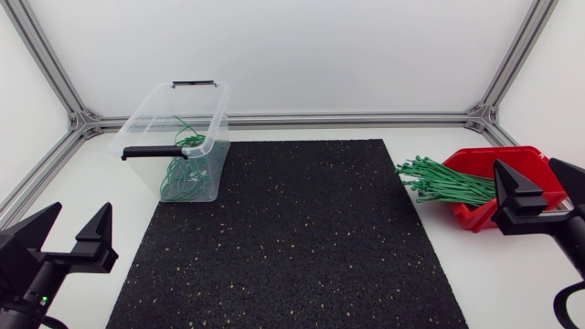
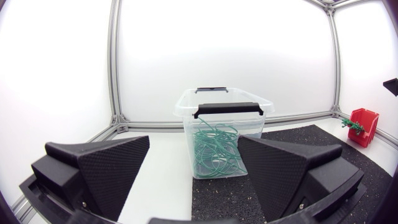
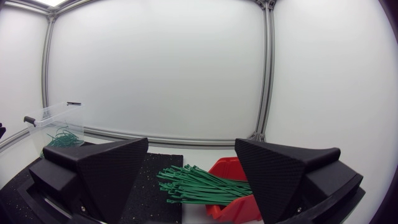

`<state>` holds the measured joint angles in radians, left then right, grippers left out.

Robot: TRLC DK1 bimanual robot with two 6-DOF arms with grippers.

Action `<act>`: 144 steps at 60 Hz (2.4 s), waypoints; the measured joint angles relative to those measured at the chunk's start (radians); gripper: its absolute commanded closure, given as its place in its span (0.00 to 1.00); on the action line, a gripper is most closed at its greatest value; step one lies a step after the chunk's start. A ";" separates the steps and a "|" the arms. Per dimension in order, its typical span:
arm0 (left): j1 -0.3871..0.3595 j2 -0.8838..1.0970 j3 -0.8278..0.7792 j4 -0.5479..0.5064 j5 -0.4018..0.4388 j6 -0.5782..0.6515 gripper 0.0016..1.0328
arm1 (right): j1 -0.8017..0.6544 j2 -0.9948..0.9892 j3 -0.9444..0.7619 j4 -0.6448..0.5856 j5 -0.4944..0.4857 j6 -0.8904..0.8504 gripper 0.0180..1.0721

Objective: Take a green cable tie from the red box, thread the tail through the head to close it, then place it in the transparent bin on the left.

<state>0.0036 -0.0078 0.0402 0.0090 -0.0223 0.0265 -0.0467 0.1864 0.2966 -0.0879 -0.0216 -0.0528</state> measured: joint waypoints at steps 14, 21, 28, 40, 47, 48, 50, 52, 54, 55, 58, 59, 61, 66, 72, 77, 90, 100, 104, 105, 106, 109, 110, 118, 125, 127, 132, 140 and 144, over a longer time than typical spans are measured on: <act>0.000 0.000 0.000 0.000 0.000 0.000 0.04 | -0.002 0.194 0.209 -0.118 -0.001 0.007 0.05; 0.000 0.000 0.000 0.000 0.000 0.000 0.04 | -0.021 0.288 0.323 -0.200 0.000 0.008 0.05; 0.000 0.000 0.000 0.000 0.000 0.000 0.04 | -0.050 0.418 0.465 -0.321 -0.005 0.007 0.05; 0.000 0.000 0.000 0.000 0.000 0.000 0.04 | -0.095 0.629 0.666 -0.504 -0.091 -0.016 0.05; 0.000 0.000 0.000 0.000 0.000 0.000 0.04 | -0.208 0.715 0.726 -0.568 -0.331 -0.073 0.05; 0.000 0.000 0.000 0.000 0.000 0.000 0.04 | -0.228 0.731 0.740 -0.592 -0.358 -0.093 0.05; 0.000 0.000 0.000 0.000 0.000 0.000 0.04 | -0.264 0.771 0.777 -0.632 -0.383 -0.141 0.05; 0.000 0.000 0.000 0.000 0.000 0.000 0.04 | -0.288 0.807 0.807 -0.650 -0.390 -0.190 0.05; 0.000 0.000 0.000 0.000 0.000 0.000 0.04 | -0.303 0.839 0.830 -0.652 -0.386 -0.240 0.05; 0.000 0.000 0.000 0.000 0.000 0.000 0.04 | -0.306 0.850 0.838 -0.655 -0.380 -0.260 0.05; 0.000 0.000 0.000 0.000 0.000 0.000 0.04 | -0.311 0.888 0.867 -0.690 -0.369 -0.334 0.05; 0.000 0.000 0.000 0.000 0.000 0.000 0.04 | -0.311 0.904 0.877 -0.705 -0.369 -0.368 0.05; 0.000 0.000 0.000 0.000 0.000 0.000 0.04 | -0.311 0.930 0.887 -0.724 -0.374 -0.429 0.05; 0.000 0.000 0.000 0.000 0.000 0.000 0.04 | -0.311 0.966 0.887 -0.744 -0.378 -0.547 0.05; 0.000 0.000 0.000 0.000 0.000 0.000 0.04 | -0.301 1.009 0.887 -0.767 -0.371 -0.662 0.07; 0.000 0.000 0.000 0.000 0.000 0.000 0.04 | -0.285 1.061 0.888 -0.829 -0.370 -0.774 0.11; 0.000 0.000 0.000 0.000 0.000 0.000 0.04 | -0.222 1.106 0.821 -0.785 -0.269 -1.003 0.17; 0.000 0.000 0.000 0.000 0.000 0.000 0.04 | -0.177 1.106 0.690 -0.667 -0.185 -1.140 0.25; 0.000 0.000 0.000 0.000 0.000 0.000 0.04 | -0.161 1.106 0.637 -0.606 -0.150 -1.182 0.25; 0.000 0.000 0.000 0.000 0.000 0.000 0.04 | -0.159 1.106 0.628 -0.597 -0.146 -1.191 0.25; 0.000 0.000 0.000 0.000 0.000 0.000 0.04 | -0.156 1.107 0.616 -0.589 -0.140 -1.205 0.26; 0.000 0.000 0.000 0.000 0.000 0.000 0.04 | -0.152 1.112 0.597 -0.579 -0.136 -1.233 0.32; 0.000 0.000 0.000 0.000 0.000 0.000 0.04 | -0.151 1.115 0.591 -0.570 -0.132 -1.244 0.34; 0.000 0.000 0.000 0.000 0.000 0.000 0.04 | -0.150 1.140 0.585 -0.554 -0.131 -1.297 0.44; 0.000 0.000 0.000 0.000 0.000 0.000 0.04 | -0.144 1.173 0.585 -0.536 -0.130 -1.333 0.52; 0.000 0.000 0.000 0.000 0.000 0.000 0.04 | -0.138 1.183 0.585 -0.533 -0.130 -1.340 0.57; 0.000 0.000 0.000 0.000 0.000 0.000 0.04 | -0.125 1.208 0.585 -0.533 -0.130 -1.348 0.60; 0.000 0.000 0.000 0.000 0.000 0.000 0.04 | -0.118 1.233 0.585 -0.527 -0.130 -1.365 0.60; 0.000 0.000 0.000 0.000 0.000 0.000 0.04 | -0.119 1.244 0.586 -0.515 -0.130 -1.369 0.60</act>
<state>0.0036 -0.0078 0.0402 0.0086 -0.0223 0.0265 -0.1654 1.4307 0.8822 -0.6029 -0.1516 -1.4223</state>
